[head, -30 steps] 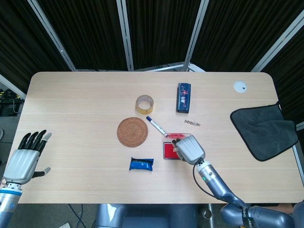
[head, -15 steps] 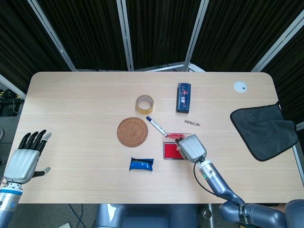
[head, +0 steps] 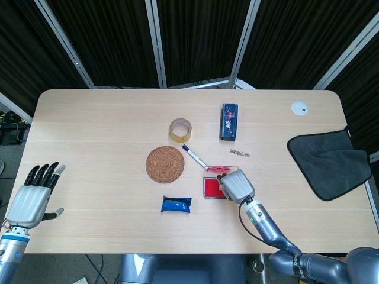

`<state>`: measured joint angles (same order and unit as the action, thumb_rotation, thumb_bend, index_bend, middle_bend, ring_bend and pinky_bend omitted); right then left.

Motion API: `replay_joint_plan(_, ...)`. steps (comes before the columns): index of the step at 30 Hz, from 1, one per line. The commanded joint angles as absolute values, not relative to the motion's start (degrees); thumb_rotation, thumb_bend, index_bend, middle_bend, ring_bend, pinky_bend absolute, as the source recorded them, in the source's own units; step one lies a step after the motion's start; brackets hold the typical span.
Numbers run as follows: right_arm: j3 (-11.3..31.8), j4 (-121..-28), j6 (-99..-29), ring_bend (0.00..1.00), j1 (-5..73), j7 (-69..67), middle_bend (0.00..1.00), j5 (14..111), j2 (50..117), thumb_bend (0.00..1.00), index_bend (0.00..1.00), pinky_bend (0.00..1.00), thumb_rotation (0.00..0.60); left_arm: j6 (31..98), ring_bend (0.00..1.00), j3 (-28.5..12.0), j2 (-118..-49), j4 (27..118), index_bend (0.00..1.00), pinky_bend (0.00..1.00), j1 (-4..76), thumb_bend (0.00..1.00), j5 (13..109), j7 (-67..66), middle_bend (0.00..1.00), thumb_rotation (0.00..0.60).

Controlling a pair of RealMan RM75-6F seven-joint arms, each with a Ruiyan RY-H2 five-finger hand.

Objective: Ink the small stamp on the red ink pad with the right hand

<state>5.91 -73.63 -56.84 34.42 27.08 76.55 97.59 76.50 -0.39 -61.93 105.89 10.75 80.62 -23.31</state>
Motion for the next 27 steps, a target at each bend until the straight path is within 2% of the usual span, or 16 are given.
replay_joint_plan(1,5.60,-72.81,-56.74,0.93,34.45,26.73,0.63,76.49,97.99,0.46,0.55,1.00,0.600,76.54,0.00,-0.35,-61.95,105.89,0.00,0.00,10.75,0.00,80.62,-23.38,0.00,0.600)
replay_joint_plan(16,4.51,-70.87,-56.74,0.94,34.24,26.14,0.63,76.61,98.63,0.46,0.55,1.00,0.600,76.72,0.00,-0.03,-61.82,106.22,0.00,0.00,10.67,0.00,80.93,-23.34,0.00,0.600)
replay_joint_plan(27,5.01,-73.38,-58.60,0.93,33.94,25.71,0.63,77.19,97.15,0.46,0.56,1.00,0.600,77.02,0.00,0.11,-61.50,106.33,0.00,0.00,10.57,0.00,81.43,-22.81,0.00,0.600)
